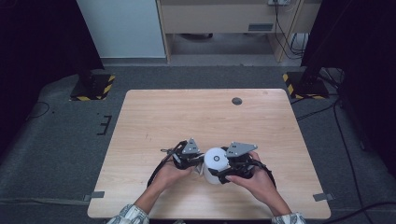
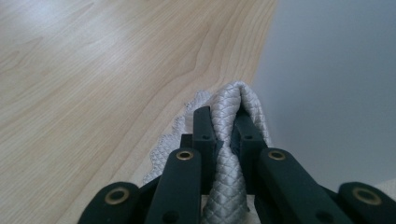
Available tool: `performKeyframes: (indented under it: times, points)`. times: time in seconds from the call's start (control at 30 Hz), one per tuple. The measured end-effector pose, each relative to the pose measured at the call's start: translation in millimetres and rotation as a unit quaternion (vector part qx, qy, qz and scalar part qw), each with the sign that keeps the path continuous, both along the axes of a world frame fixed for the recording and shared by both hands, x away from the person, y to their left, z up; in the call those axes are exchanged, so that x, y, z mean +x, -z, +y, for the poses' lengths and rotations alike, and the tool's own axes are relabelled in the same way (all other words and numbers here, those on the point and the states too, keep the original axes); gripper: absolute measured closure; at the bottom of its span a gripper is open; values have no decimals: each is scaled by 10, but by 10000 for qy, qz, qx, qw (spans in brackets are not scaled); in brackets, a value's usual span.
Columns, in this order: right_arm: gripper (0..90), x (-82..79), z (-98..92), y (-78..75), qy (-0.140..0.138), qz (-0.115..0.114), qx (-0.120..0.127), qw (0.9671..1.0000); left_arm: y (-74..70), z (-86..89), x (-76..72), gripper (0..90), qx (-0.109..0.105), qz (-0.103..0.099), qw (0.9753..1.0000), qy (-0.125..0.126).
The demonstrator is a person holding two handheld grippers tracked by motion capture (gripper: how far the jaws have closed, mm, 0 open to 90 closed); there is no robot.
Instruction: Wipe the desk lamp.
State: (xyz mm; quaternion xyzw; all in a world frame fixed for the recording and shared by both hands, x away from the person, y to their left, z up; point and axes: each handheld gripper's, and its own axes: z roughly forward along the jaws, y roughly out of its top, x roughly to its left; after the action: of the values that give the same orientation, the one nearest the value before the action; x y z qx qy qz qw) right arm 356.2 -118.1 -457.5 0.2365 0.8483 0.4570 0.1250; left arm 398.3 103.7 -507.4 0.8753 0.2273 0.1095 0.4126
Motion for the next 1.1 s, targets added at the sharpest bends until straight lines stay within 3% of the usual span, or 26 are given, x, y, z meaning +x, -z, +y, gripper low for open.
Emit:
performKeyframes:
  times: [0.3, 0.4, 0.57, 0.73, 0.9, 1.1]
  points:
    - [92, -8, -4, -3, 15, 19, -18, 10000, -179, 156, -146, 822, -231, -117, 9995, 167]
    - [92, -6, -4, -2, 10, 23, -15, 10000, -281, 177, -196, 822, -357, -255, 9989, 141]
    - [92, -4, -5, 0, 9, 19, -13, 10000, -333, 114, -92, 822, -549, -299, 9980, 5]
    - [92, 11, -12, 4, 29, 12, 8, 10000, -271, 20, 20, 822, -386, -238, 9990, 6]
    - [90, 52, -31, 13, 127, -37, -17, 9999, -79, -29, 56, 822, 25, -109, 9999, 16]
    - [78, 74, -32, 24, 234, -43, 37, 9997, -126, 48, 39, 820, -105, -150, 9998, -117]
